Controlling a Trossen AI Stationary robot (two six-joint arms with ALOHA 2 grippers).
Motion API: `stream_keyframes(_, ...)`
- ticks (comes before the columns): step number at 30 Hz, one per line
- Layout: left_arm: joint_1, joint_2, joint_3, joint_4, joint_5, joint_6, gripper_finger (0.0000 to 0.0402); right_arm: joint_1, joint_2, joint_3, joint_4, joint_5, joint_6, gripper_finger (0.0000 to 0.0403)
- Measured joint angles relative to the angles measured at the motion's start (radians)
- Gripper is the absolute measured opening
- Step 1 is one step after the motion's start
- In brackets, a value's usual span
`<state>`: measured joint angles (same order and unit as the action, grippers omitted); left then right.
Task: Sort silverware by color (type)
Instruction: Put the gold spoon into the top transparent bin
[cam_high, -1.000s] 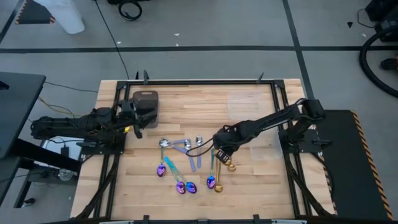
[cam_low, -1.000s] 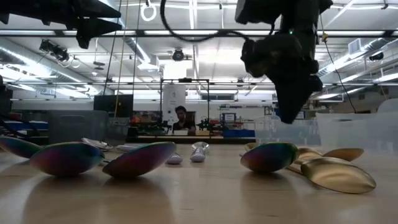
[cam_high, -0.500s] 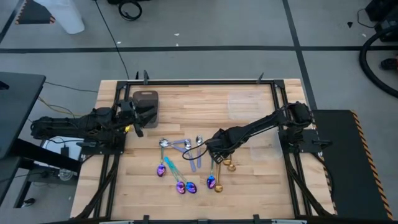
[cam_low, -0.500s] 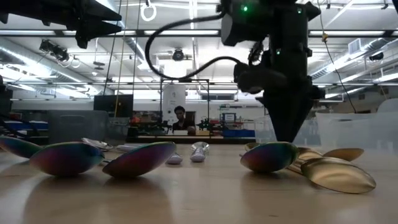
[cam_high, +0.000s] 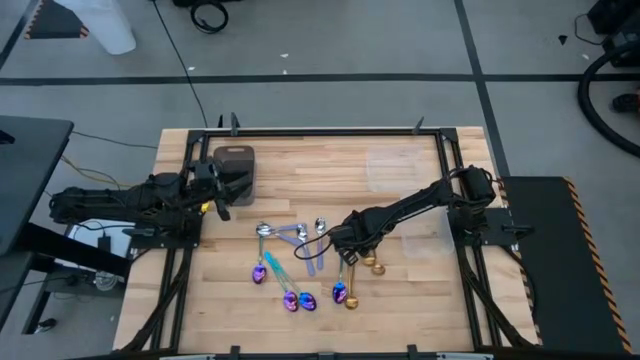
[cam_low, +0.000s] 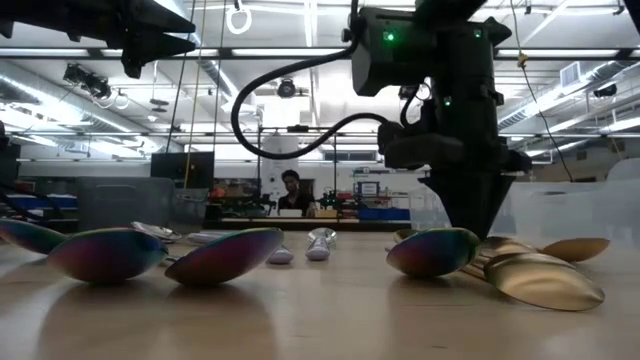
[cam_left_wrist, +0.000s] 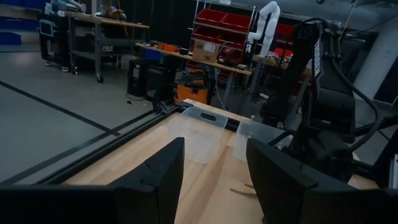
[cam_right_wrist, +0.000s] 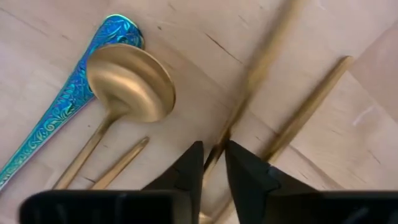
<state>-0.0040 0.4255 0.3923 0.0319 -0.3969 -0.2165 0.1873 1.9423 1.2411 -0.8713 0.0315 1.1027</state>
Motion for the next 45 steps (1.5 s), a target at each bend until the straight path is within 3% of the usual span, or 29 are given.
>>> stream_keyframes(6,0.0,0.0,0.0,0.0,0.001,0.003,0.0183,0.0,0.0,0.0,0.006,0.008,0.002,0.0014)
stream_keyframes(13,0.0,0.0,0.0,0.001,0.001,0.003,0.0183,-0.01,-0.063,-0.002,0.013,0.038,-0.004,0.0024)
stream_keyframes(18,0.0,0.0,0.0,0.001,0.001,0.003,0.0183,-0.014,-0.184,-0.002,0.01,0.133,-0.067,0.0022)
stream_keyframes(23,0.0,0.0,0.0,0.001,0.001,0.003,0.0183,-0.016,-0.304,-0.002,-0.031,0.286,-0.347,0.0022)
stream_keyframes(32,0.0,0.0,0.0,-0.002,0.001,0.003,0.0183,-0.037,-0.428,-0.002,-0.261,0.583,-0.793,0.0022)
stream_keyframes(39,0.0,0.0,-0.001,-0.006,0.001,0.003,0.0183,-0.105,-0.422,-0.019,-0.347,0.612,-1.171,0.0021)
stream_keyframes(45,0.0,0.0,-0.001,-0.013,0.001,0.003,0.0183,-0.2,-0.435,-0.079,-0.416,0.639,-1.244,0.0021)
